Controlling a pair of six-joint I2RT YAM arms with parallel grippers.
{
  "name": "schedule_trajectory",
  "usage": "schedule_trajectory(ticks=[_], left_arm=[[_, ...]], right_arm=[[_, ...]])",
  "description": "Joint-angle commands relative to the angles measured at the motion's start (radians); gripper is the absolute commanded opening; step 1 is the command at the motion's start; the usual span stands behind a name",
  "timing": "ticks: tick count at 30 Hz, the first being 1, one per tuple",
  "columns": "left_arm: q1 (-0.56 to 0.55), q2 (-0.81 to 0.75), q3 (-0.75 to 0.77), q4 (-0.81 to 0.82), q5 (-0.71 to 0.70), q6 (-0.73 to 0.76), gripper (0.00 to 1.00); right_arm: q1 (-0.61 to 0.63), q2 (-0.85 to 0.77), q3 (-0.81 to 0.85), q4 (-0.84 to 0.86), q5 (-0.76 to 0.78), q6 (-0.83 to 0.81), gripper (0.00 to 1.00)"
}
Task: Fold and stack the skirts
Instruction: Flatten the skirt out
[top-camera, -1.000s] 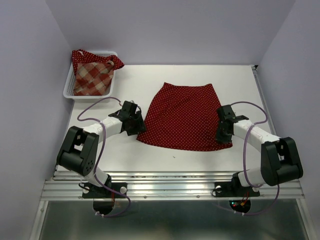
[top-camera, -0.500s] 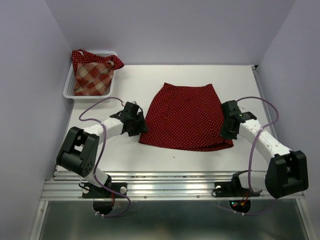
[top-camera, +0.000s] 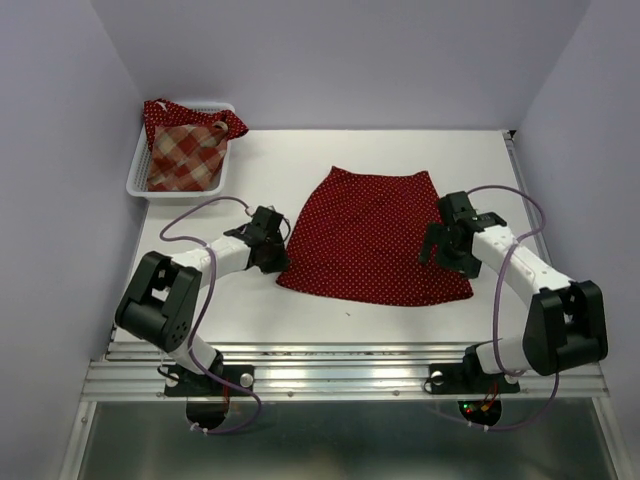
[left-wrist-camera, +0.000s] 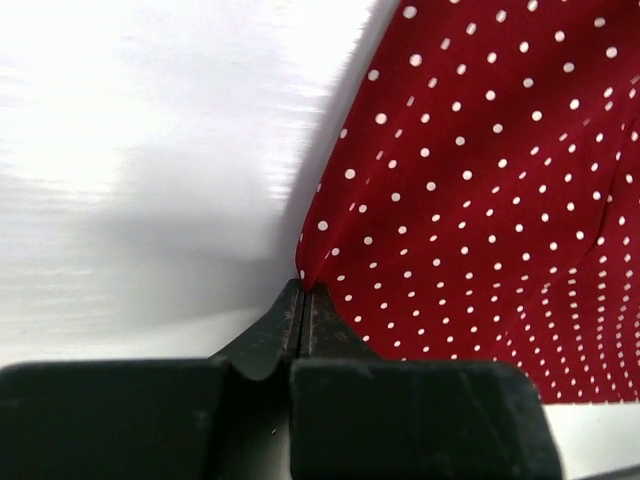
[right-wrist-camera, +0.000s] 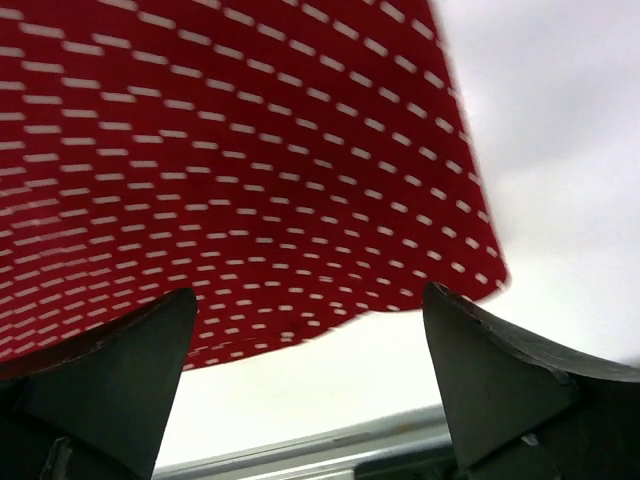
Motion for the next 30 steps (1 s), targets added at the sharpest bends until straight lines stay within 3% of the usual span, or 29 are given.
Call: schedule_trajectory(ticks=[1, 6, 10, 14, 19, 21, 22, 23, 25, 27, 30], left_arm=[[-0.006, -0.062, -0.027, -0.105, -0.153, -0.038, 0.0], [-0.001, -0.117, -0.062, -0.159, -0.192, -0.061, 0.0], [-0.001, -0.14, -0.108, -0.168, -0.186, -0.093, 0.0], [-0.003, -0.2, -0.183, -0.185, -0.153, -0.133, 0.0], [-0.004, -0.284, -0.246, -0.211, -0.149, -0.193, 0.02], [-0.004, -0.29, -0.242, -0.216, -0.141, -0.19, 0.13], [-0.004, -0.289, -0.237, -0.223, -0.136, -0.186, 0.36], [-0.006, -0.287, -0.229, -0.23, -0.135, -0.186, 0.42], [-0.007, -0.292, -0.2, -0.254, -0.143, -0.176, 0.44], [-0.007, -0.306, -0.136, -0.301, -0.162, -0.167, 0.57], [-0.009, -0.316, 0.002, -0.357, -0.225, -0.142, 0.87]], right_arm=[[-0.004, -0.098, 0.063, 0.149, -0.196, -0.112, 1.0], [-0.004, -0.137, 0.014, 0.293, -0.427, -0.132, 1.0], [-0.004, -0.098, -0.037, 0.352, -0.454, -0.111, 1.0], [-0.004, -0.072, -0.108, 0.338, -0.396, -0.046, 1.0], [-0.004, -0.058, -0.178, 0.26, -0.162, 0.023, 1.0], [-0.004, -0.051, -0.209, 0.26, -0.161, 0.028, 1.0], [-0.004, -0.048, -0.215, 0.261, -0.165, 0.031, 1.0], [-0.004, -0.043, -0.218, 0.263, -0.173, 0.031, 1.0], [-0.004, -0.038, -0.208, 0.275, -0.202, -0.003, 1.0], [-0.004, -0.042, -0.156, 0.24, -0.21, -0.049, 1.0], [-0.004, -0.074, -0.008, 0.211, -0.207, -0.127, 1.0]])
